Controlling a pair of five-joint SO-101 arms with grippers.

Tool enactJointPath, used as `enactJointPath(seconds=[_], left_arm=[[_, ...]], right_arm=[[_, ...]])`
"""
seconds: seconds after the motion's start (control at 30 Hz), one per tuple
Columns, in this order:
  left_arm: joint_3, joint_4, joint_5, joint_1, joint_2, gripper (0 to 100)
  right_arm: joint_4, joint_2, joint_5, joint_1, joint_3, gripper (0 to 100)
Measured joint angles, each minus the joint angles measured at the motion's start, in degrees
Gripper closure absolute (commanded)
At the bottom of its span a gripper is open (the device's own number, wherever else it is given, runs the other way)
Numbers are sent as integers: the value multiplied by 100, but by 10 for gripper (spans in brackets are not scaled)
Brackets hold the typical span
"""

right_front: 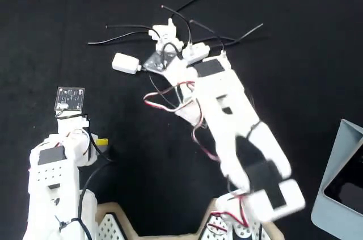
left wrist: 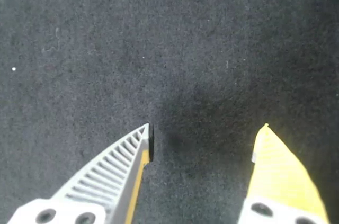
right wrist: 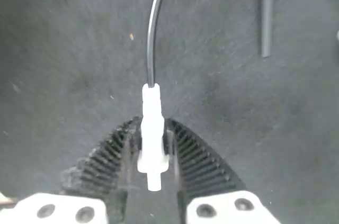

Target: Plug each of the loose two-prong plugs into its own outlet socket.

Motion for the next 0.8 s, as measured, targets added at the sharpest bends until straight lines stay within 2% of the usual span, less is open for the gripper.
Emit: enactJointPath(seconds=[0.2,0.3,0.5,0.6,0.73,0.8], left_arm=[[0,0,0,0,0,691],[0,0,0,0,0,691],[-554,18,281,-176,0,687],[-1178,360,325,-193,132,686],[-2251,686,299,-79,782,686],[-2804,712,9,53,1310,685]], right_arm=[[-26,-1240,-1248,-457,88,987],[-396,-1846,-1934,-589,448,987],[-1899,-3121,-2681,-545,1934,987],[-2910,-3710,-2884,-299,2857,986],[-4132,-4246,-3147,97,3895,986],[-4457,-4352,-3174,316,4176,986]])
